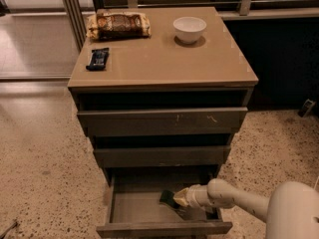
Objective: Pick sponge from bottom drawer and place on counter
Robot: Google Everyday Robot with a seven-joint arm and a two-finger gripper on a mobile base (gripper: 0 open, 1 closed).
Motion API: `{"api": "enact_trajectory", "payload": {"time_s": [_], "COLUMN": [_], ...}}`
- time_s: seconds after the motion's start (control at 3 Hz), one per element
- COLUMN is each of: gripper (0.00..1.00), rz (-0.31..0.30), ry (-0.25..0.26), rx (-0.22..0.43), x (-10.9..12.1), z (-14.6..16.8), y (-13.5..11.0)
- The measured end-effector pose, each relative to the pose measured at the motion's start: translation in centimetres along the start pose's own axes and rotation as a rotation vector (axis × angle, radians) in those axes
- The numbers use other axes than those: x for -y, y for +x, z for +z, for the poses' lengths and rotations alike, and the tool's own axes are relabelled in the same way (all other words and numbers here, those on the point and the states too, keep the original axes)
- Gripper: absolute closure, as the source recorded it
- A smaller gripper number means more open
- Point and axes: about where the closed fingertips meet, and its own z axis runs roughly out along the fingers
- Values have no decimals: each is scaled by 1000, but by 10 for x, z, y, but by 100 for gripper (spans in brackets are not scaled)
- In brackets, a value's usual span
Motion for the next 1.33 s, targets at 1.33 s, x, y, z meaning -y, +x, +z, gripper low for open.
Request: {"api": "enact_trajectory", "payload": {"time_s": [1.33], "gripper": [12], "rz": [-48], "ry": [-81], "rx": [-89], "x": [6], "z": [47], "y": [15]}}
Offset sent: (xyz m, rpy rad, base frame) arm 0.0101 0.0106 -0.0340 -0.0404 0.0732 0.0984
